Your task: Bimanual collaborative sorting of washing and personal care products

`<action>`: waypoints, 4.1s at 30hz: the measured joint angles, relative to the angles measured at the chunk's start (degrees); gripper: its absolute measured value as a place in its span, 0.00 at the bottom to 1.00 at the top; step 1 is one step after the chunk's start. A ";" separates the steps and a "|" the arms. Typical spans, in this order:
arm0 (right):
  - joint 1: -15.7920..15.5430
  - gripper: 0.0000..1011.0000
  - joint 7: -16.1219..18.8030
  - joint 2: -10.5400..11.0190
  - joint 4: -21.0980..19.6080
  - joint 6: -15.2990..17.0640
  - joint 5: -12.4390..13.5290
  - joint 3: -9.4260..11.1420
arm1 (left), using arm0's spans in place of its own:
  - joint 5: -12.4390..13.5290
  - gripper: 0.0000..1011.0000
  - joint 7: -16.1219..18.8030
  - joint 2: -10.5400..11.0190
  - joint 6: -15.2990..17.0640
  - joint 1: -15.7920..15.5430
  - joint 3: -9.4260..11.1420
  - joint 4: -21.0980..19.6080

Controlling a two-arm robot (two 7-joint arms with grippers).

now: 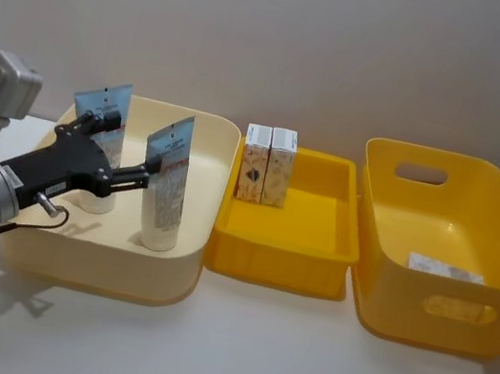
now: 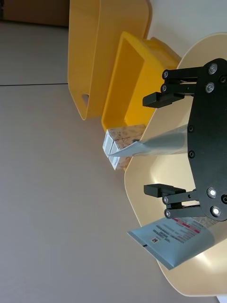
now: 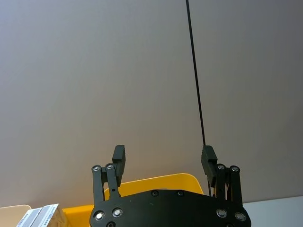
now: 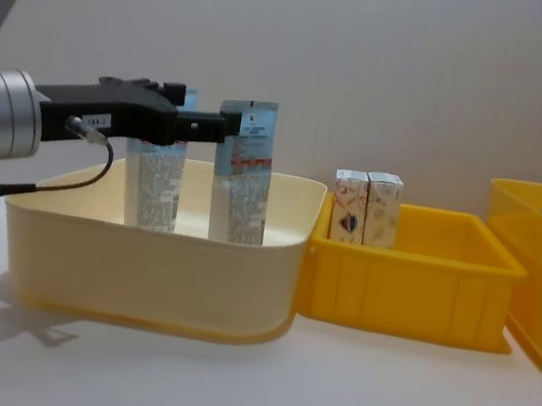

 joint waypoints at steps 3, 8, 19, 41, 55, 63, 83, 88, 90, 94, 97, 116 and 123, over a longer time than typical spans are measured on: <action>0.00 0.99 0.00 0.00 0.00 0.00 0.00 0.00 | -0.18 0.99 -0.99 -0.29 -0.46 -0.80 0.36 1.59; 0.00 0.99 0.00 0.00 0.00 0.00 0.00 0.00 | -0.52 0.99 -2.81 -0.99 -1.47 -2.48 1.02 4.86; 0.00 0.99 0.00 0.00 0.01 0.00 0.00 0.00 | -0.62 0.99 -3.86 -2.35 -2.77 -4.78 1.48 9.62; 0.00 0.99 0.01 0.00 0.00 0.00 0.00 0.00 | -0.92 0.99 -8.46 -6.58 -5.89 -10.72 2.00 21.32; 0.00 0.99 0.01 0.00 0.01 0.00 0.00 0.00 | -0.84 0.70 -9.24 -7.58 -6.70 -12.01 2.01 23.93; 0.00 0.99 0.00 0.00 0.01 0.00 0.00 0.00 | -0.81 0.44 -9.42 -7.83 -6.88 -12.30 2.01 24.56; 0.00 0.99 0.01 0.00 0.00 0.00 0.00 0.00 | -0.74 0.10 -9.60 -8.06 -7.05 -12.54 2.02 25.09; 0.01 0.99 0.01 0.00 0.01 0.00 0.00 0.00 | -0.73 0.09 -9.63 -8.08 -7.05 -12.56 2.01 25.13; 0.00 0.99 0.01 0.00 0.01 0.00 0.00 0.00 | -0.74 0.09 -9.63 -8.09 -7.05 -12.56 2.01 25.15; 0.00 0.99 0.00 0.00 0.01 0.00 0.00 0.00 | -0.74 0.09 -9.63 -8.10 -7.05 -12.59 2.02 25.18; 0.00 0.99 0.01 0.00 0.01 0.00 0.00 0.00 | -0.74 0.09 -9.63 -8.10 -7.05 -12.59 2.01 25.19; 0.01 0.99 0.01 0.00 0.01 0.00 0.00 0.00 | 1.16 0.09 -11.67 -8.04 -9.05 -14.22 2.90 26.45; 0.00 0.99 0.01 0.00 0.01 0.00 0.00 0.00 | 1.86 0.09 -12.48 -8.27 -9.90 -15.23 3.19 27.47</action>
